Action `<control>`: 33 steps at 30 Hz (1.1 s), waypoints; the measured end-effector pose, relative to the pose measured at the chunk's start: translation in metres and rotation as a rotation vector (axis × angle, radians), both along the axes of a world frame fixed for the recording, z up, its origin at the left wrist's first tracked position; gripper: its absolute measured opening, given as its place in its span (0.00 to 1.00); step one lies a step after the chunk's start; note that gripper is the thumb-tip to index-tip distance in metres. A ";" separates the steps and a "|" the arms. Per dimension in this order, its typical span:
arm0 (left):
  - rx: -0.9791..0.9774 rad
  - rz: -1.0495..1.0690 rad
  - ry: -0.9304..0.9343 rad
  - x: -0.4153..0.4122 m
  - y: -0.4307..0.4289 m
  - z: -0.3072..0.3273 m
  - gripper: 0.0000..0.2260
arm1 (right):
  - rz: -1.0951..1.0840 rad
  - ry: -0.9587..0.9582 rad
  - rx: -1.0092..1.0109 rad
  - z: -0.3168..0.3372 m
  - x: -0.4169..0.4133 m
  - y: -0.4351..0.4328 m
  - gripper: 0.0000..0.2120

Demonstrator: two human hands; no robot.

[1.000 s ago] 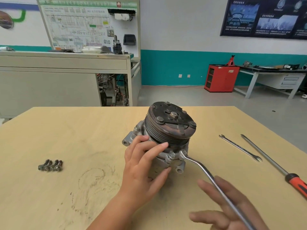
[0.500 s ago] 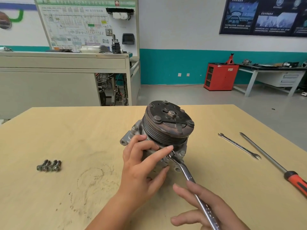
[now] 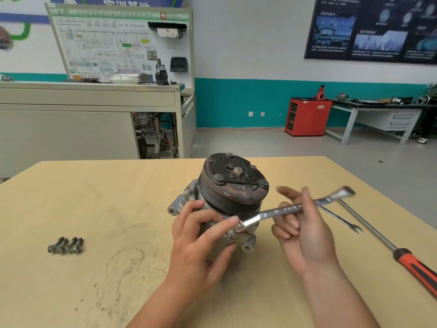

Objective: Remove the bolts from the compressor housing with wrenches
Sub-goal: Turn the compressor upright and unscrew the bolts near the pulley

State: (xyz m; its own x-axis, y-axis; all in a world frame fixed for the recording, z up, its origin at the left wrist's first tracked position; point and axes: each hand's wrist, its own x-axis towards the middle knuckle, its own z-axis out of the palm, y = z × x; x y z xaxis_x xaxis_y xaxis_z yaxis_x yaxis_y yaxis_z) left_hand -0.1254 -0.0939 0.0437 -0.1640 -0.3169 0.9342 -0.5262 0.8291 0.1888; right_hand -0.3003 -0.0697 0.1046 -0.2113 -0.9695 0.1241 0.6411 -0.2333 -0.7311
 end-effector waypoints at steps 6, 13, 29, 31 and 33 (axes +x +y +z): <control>0.011 -0.051 0.032 0.001 0.000 -0.002 0.31 | 0.202 -0.353 -0.459 -0.022 -0.013 0.042 0.21; 0.018 -0.053 0.042 0.001 0.000 -0.001 0.27 | 0.306 0.466 -0.227 -0.032 -0.010 0.099 0.13; 0.044 0.017 -0.010 -0.001 0.003 0.004 0.17 | 0.139 0.473 -0.135 -0.007 0.000 0.089 0.32; 0.044 0.001 0.008 -0.001 0.003 0.004 0.16 | 0.112 0.333 -0.070 -0.008 -0.004 0.075 0.28; 0.051 -0.004 0.013 -0.001 0.003 0.004 0.16 | 0.064 0.252 -0.005 -0.010 -0.009 0.056 0.14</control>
